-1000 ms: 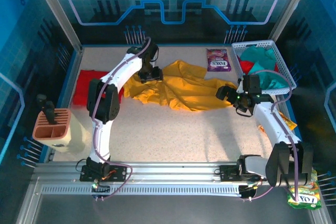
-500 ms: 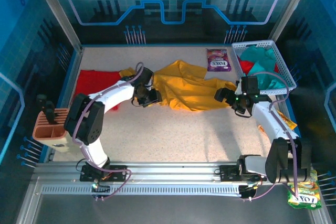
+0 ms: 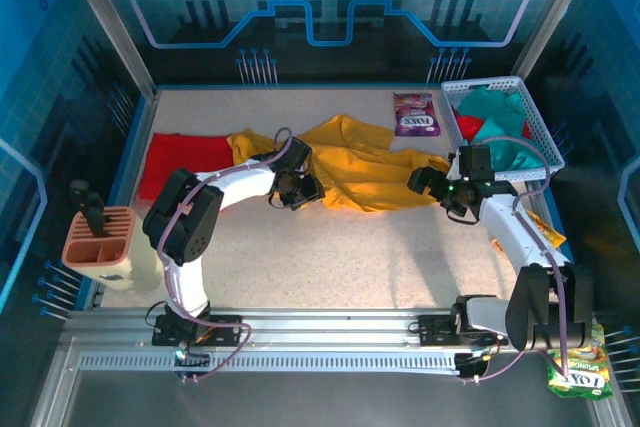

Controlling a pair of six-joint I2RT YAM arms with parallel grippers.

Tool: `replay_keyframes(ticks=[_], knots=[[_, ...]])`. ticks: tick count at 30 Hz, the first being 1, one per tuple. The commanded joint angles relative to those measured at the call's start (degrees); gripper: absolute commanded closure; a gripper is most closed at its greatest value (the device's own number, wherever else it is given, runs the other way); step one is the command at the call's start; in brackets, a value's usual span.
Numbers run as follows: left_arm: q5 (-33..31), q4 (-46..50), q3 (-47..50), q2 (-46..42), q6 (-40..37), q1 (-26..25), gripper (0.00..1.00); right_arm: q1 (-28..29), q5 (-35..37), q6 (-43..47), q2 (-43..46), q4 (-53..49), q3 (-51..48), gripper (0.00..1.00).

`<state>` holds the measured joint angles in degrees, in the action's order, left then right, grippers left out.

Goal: Fold and stack the t-shirts

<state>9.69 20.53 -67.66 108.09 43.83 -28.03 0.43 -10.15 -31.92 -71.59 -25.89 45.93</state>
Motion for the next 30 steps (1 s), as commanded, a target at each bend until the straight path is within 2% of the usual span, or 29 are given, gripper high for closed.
replay_keyframes(ticks=[1, 6, 10, 15, 23, 30], knots=[[-3.5, 2.8, 0.5, -2.2, 0.0, 0.0, 0.54, 0.8, -1.0, -0.5, 0.5, 0.4, -0.8, 0.0], [-3.7, 1.6, 0.0, -0.4, -0.2, 0.0, 0.51, 0.7, -1.8, -0.4, 0.0, 0.3, -0.2, 0.01], [-3.1, 0.8, -1.4, 1.4, -0.2, -0.1, 0.53, 0.7, -1.1, 0.1, 0.6, -0.4, -0.2, 0.01], [-3.2, -0.2, -2.0, 1.8, -0.1, 0.0, 0.64, 0.7, -0.6, 0.4, 1.0, -0.8, -0.4, 0.0], [-4.2, 1.5, -2.3, -0.5, -0.8, 0.0, 0.99, 0.5, -0.6, 0.2, 0.9, -0.5, -0.5, 0.01], [-3.1, 7.4, -2.0, -7.1, -2.5, -0.2, 1.0, -0.1, -0.6, 0.4, 0.3, -0.9, -0.1, 0.0]])
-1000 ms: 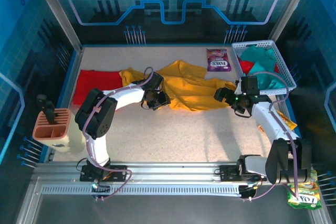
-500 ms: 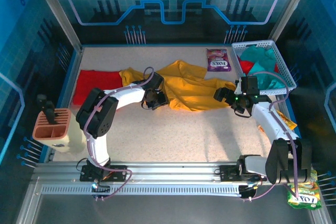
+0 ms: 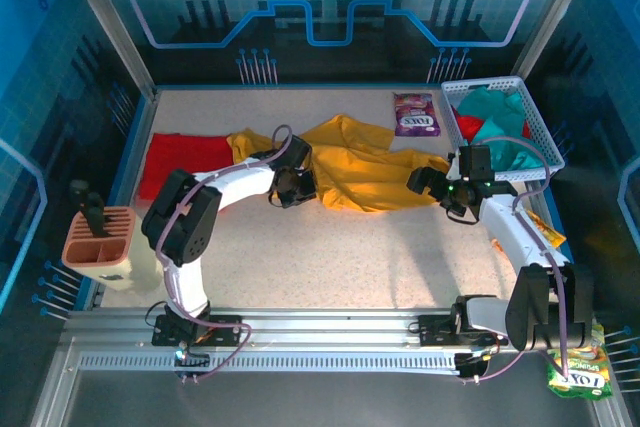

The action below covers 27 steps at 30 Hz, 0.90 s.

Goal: Fold and stack the t-shirts

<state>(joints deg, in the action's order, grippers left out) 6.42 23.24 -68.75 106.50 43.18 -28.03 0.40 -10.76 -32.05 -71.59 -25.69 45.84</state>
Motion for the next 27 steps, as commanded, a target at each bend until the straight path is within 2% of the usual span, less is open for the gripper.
replay_keyframes(ticks=[1, 5, 10, 15, 20, 22, 27], knots=[[0.0, 6.8, -0.9, -7.5, -2.6, -0.3, 1.0, -0.3, 0.0, 0.5, 0.2, -1.2, -0.1, 0.0], [-0.3, 15.1, 0.2, -15.4, -4.3, -0.6, 1.0, -2.4, 0.0, -0.1, -0.2, -0.6, -0.7, 0.03], [1.7, 23.9, 6.2, -28.0, -3.7, -0.8, 1.0, -5.6, 0.6, -1.1, -1.5, -1.0, -0.5, 0.03], [1.3, 36.9, 13.9, -45.4, 1.2, -1.2, 1.0, -6.8, 8.6, -1.1, -2.3, -5.5, 0.9, 0.03], [-3.8, 51.6, 15.2, -64.2, 9.6, -1.1, 1.0, -9.4, 13.5, -2.4, -0.7, -5.2, -0.4, 0.11], [-5.1, 54.6, 15.7, -68.4, 12.4, -1.2, 1.0, -10.0, 13.8, -2.5, -1.4, -4.6, -0.4, 0.15], [-4.2, 56.0, 20.5, -74.6, 16.2, -1.2, 1.0, -10.1, 11.1, -3.1, -4.5, -5.9, 0.3, 0.33]])
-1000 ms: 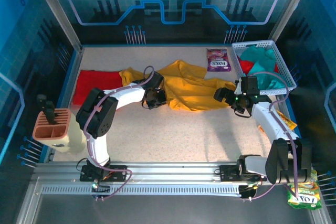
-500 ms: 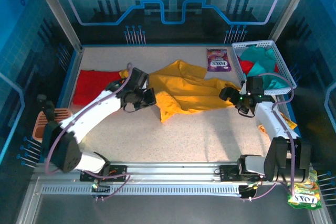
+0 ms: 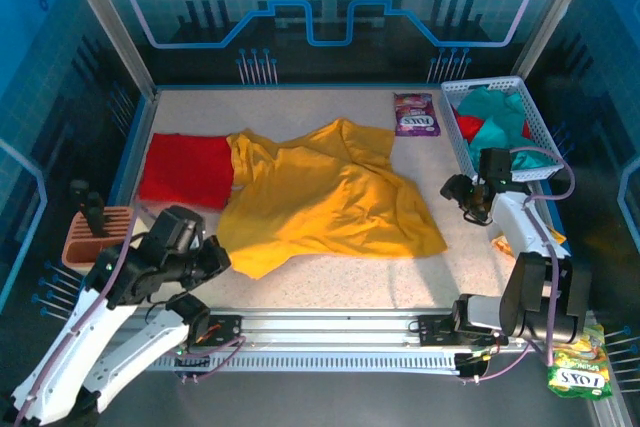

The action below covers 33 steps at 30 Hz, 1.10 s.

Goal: Fold and stack the t-shirts

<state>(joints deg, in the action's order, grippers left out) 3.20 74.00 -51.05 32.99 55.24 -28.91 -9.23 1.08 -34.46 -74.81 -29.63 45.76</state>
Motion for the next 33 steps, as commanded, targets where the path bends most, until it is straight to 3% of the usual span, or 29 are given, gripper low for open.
replay_keyframes(ticks=[1, 9, 16, 22, 29, 33], knots=[[-1.4, 5.5, 3.1, -1.4, 4.1, -0.3, 1.0, -0.3, -1.3, -0.8, -1.3, -2.2, -0.1, 0.36], [-2.8, 1.2, 3.2, 0.5, 2.7, -0.3, 1.0, 5.7, -3.7, -2.8, 6.1, -8.9, -5.8, 0.32], [-2.2, -1.7, 3.4, 3.4, 1.0, -0.3, 1.0, 16.8, -0.5, -7.0, 7.9, -11.6, -9.5, 0.25], [-3.0, -0.3, 1.8, 4.1, -0.2, -0.3, 1.0, 22.9, 7.2, -9.7, 10.5, -14.5, -11.7, 0.13], [-1.9, -0.7, 4.8, 2.5, 0.4, -0.2, 1.0, 23.2, 6.9, -10.0, 7.5, -12.3, -14.8, 0.3], [-1.8, -1.7, 5.0, 3.0, -0.1, -0.3, 1.0, 23.4, 5.8, -10.5, 5.1, -11.1, -15.1, 0.63]])
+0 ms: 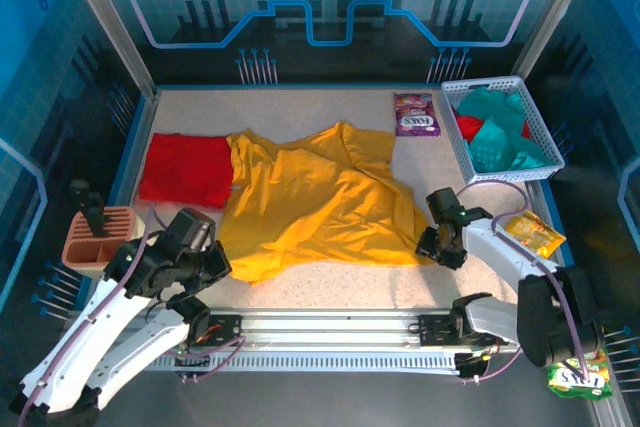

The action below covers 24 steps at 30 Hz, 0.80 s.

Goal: Fold and stack the t-shirts

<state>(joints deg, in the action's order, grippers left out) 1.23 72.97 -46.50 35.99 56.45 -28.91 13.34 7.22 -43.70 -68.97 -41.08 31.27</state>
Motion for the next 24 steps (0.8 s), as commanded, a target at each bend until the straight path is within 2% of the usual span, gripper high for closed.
replay_keyframes(ticks=[1, 2, 3, 5, 6, 10, 13, 16, 18, 24], knots=[[0.2, -0.8, 0.4, 0.4, -1.6, -0.2, 1.0, 0.8, 0.6, -1.6, 0.2, -0.5, -0.5, 0.72], [0.2, -0.8, 0.2, 0.5, -1.8, -0.3, 1.0, 0.5, 1.0, -1.7, 1.5, -1.6, -0.4, 0.81], [0.1, -0.8, 0.0, 0.7, -1.8, -0.2, 0.99, 0.4, 1.3, -2.0, 3.2, -2.9, 0.0, 0.84], [0.1, -0.3, -0.3, 0.9, -1.9, -0.2, 1.0, 0.1, 3.6, -3.1, 7.8, -7.0, 1.1, 0.99], [0.2, 0.2, -0.6, 0.9, -1.8, -0.2, 1.0, -0.4, 4.5, -3.9, 9.9, -9.4, 1.6, 1.0], [0.1, 3.8, -0.6, 0.0, -1.2, -0.2, 1.0, -2.3, 3.0, -8.2, 18.8, -16.1, 2.1, 1.0], [-0.4, 5.8, -0.3, -0.6, -0.7, -0.2, 1.0, -3.4, 7.2, -11.7, 26.5, -23.2, 3.6, 1.0], [0.7, 4.9, 1.7, -1.5, 0.9, -0.2, 0.97, -4.5, 8.6, -14.3, 33.2, -24.3, 2.7, 1.0], [2.5, 4.4, 3.3, -1.9, 1.6, -0.3, 0.93, -4.4, 9.7, -16.1, 34.2, -25.7, 3.1, 1.0], [1.3, 8.7, 5.1, -2.4, 2.5, -0.3, 0.85, -3.7, 12.0, -16.8, 31.4, -24.6, 2.7, 1.0]])
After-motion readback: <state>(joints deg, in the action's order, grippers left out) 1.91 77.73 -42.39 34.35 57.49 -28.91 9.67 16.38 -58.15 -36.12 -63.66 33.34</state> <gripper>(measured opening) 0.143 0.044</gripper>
